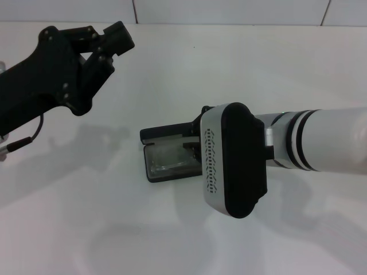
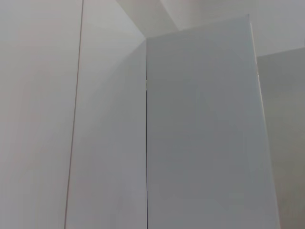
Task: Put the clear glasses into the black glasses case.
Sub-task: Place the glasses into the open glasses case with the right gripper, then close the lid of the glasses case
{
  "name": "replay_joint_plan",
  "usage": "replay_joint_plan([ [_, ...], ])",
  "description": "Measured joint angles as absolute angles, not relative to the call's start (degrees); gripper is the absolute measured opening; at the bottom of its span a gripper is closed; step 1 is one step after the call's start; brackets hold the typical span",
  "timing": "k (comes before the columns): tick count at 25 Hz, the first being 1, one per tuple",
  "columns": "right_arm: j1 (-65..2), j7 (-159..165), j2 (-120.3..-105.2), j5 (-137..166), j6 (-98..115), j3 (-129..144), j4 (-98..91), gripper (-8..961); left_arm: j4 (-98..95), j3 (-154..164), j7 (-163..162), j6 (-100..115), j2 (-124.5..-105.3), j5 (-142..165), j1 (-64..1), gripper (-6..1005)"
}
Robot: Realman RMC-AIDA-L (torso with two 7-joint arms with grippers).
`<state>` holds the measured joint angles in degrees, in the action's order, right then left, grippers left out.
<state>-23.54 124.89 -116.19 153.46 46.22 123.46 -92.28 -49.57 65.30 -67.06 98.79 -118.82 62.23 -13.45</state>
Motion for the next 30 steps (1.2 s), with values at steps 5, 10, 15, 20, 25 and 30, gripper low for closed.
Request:
replay_joint_plan([
  [5, -23.2, 124.7, -116.18, 153.1, 46.0, 123.5, -93.1, 104, -49.6, 65.3, -67.1, 98.8, -118.78, 62.2, -13.3, 40],
  [10, -22.4, 124.6, -116.12, 152.4, 46.2, 123.5, -95.1, 119, -49.6, 65.2, -67.1, 98.8, -118.57, 62.2, -13.3, 40],
  [15, -21.5, 124.4, -115.84, 150.2, 46.6, 123.3, -96.9, 119, -49.9, 64.9, -67.1, 99.7, -118.4, 61.5, -13.0, 40],
  [20, -20.8, 124.3, -115.78, 146.9, 46.7, 122.8, -98.3, 120, -50.0, 62.5, -67.3, 101.9, -118.53, 61.3, -12.9, 41],
  [25, -20.3, 124.3, -115.81, 141.0, 45.1, 119.7, -98.4, 120, -50.0, 61.6, -67.5, 103.3, -118.55, 61.3, -12.7, 41],
  [30, -19.9, 120.2, -115.58, 126.5, 44.4, 112.1, -97.5, 119, -50.0, 61.0, -67.5, 103.6, -118.52, 61.3, -12.0, 42],
])
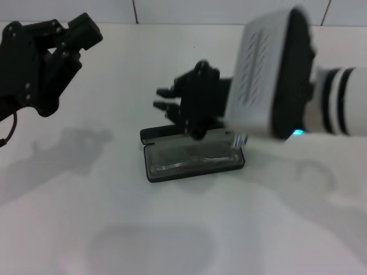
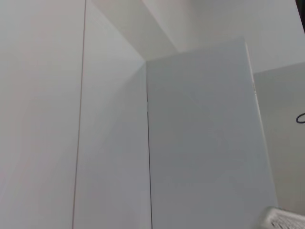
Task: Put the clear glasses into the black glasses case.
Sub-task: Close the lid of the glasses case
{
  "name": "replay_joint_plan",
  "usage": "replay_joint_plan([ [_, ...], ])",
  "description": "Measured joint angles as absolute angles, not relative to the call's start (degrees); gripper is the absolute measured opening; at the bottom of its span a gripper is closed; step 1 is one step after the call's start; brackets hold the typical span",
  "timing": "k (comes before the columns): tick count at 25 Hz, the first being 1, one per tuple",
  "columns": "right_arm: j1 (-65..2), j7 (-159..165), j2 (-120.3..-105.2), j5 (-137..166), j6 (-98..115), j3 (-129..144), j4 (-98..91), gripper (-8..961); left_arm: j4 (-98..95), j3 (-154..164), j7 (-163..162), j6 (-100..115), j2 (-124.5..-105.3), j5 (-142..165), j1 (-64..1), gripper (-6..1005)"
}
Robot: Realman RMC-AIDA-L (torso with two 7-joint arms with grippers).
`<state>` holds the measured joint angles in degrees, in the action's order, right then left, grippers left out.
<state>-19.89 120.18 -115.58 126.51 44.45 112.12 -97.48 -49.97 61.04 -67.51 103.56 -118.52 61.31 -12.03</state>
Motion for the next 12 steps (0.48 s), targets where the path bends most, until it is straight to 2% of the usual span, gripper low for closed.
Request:
replay_joint_plan([
  [6, -17.9, 107.3, -115.56, 100.9, 50.7, 98.4, -93.7, 120, -49.9, 60.7, -67.5, 103.9, -118.63, 61.3, -11.5, 42],
  [12, -19.4, 96.5, -115.57, 75.6, 71.9, 79.7, -75.1, 119, -49.6, 60.7, -67.6, 104.0, -118.8, 61.7, -11.5, 43],
])
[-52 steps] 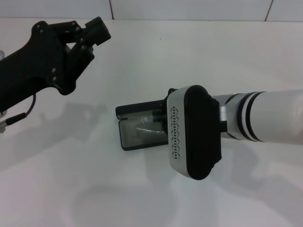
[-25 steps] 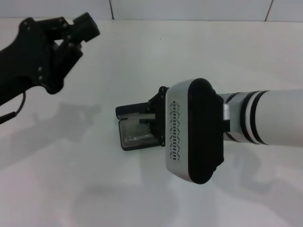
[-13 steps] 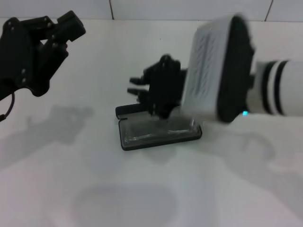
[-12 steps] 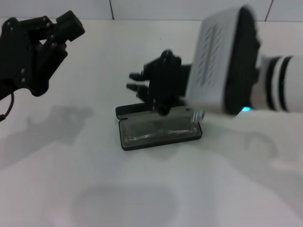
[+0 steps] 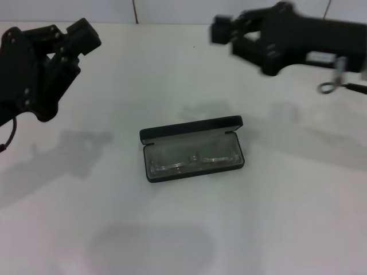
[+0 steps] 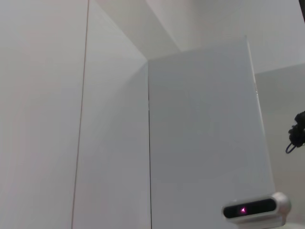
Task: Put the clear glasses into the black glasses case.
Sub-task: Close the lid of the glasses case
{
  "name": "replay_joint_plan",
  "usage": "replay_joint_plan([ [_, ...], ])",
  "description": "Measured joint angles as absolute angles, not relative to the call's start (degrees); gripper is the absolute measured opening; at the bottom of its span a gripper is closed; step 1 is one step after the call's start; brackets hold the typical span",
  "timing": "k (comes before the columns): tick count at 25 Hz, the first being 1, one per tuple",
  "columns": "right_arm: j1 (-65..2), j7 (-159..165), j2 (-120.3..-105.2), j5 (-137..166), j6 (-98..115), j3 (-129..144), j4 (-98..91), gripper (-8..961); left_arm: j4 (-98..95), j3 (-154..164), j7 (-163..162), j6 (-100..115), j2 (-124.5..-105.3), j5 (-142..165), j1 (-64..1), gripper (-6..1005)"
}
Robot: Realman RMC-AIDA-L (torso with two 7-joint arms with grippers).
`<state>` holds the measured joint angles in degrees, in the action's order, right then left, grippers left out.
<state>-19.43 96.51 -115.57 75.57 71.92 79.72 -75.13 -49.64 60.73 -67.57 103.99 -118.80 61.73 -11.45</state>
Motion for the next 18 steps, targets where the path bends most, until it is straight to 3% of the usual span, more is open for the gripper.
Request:
replay_joint_plan([
  [6, -20.9, 88.0, -115.38, 72.8, 88.7, 67.0, -58.3, 120, -49.6, 60.9, -68.4, 104.0, -118.87, 62.6, -11.8, 43],
  [13, -17.1, 79.3, -115.22, 78.8, 92.2, 64.1, -53.7, 146, -49.8, 60.7, -72.3, 102.6, -118.3, 68.2, -13.3, 44],
  [16, -16.3, 77.9, -115.23, 83.6, 93.7, 64.3, -53.3, 352, -51.2, 60.7, -75.9, 100.7, -118.21, 71.6, -15.4, 44],
  [18, -16.3, 77.1, -115.28, 86.4, 95.6, 64.5, -52.7, 398, -52.1, 60.7, -78.9, 99.5, -118.03, 74.2, -17.9, 44],
])
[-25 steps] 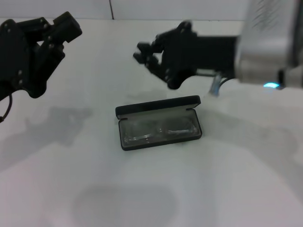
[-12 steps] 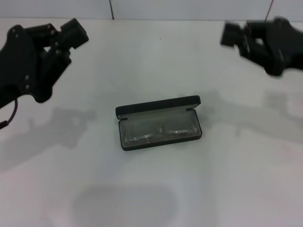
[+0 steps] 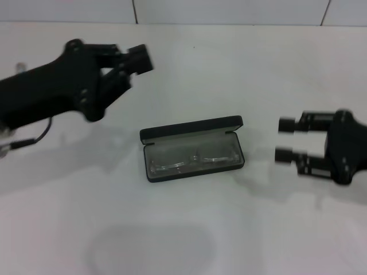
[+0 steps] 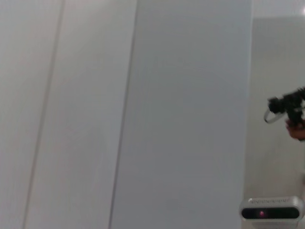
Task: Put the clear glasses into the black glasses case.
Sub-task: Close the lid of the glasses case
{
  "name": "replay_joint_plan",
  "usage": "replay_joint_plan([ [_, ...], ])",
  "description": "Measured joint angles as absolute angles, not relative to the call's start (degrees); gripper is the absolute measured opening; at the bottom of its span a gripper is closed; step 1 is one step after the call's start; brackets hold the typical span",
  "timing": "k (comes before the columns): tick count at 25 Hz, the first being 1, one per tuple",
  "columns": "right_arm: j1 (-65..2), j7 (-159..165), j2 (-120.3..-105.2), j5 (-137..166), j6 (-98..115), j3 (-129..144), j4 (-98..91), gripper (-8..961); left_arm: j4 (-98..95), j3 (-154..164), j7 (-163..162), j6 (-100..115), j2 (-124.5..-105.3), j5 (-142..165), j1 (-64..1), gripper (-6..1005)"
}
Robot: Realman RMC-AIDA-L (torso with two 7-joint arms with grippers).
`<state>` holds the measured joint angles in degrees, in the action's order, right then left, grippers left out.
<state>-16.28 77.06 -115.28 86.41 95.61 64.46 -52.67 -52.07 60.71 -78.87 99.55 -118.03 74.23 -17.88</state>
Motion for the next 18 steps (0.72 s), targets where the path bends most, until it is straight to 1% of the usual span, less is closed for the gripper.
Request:
replay_joint_plan([
  [5, -16.3, 76.2, -115.39, 87.0, 97.3, 63.5, -49.1, 514, -52.3, 60.7, -84.2, 96.5, -117.67, 81.2, -24.6, 44],
  [8, -16.1, 76.2, -115.34, 86.9, 97.9, 62.8, -48.2, 584, -52.2, 60.7, -86.8, 94.1, -117.23, 84.9, -27.4, 44],
  [11, -15.8, 76.2, -115.34, 87.2, 98.8, 62.9, -47.7, 682, -51.8, 60.7, -90.0, 91.4, -116.99, 89.9, -30.7, 44],
  [14, -15.8, 75.5, -115.3, 87.3, 100.3, 62.9, -47.6, 779, -51.7, 60.8, -93.3, 86.7, -117.6, 95.1, -33.9, 44],
  [18, -15.7, 73.5, -115.47, 87.4, 100.5, 63.0, -47.5, 853, -50.5, 61.1, -95.4, 79.0, -118.83, 100.4, -35.7, 44],
])
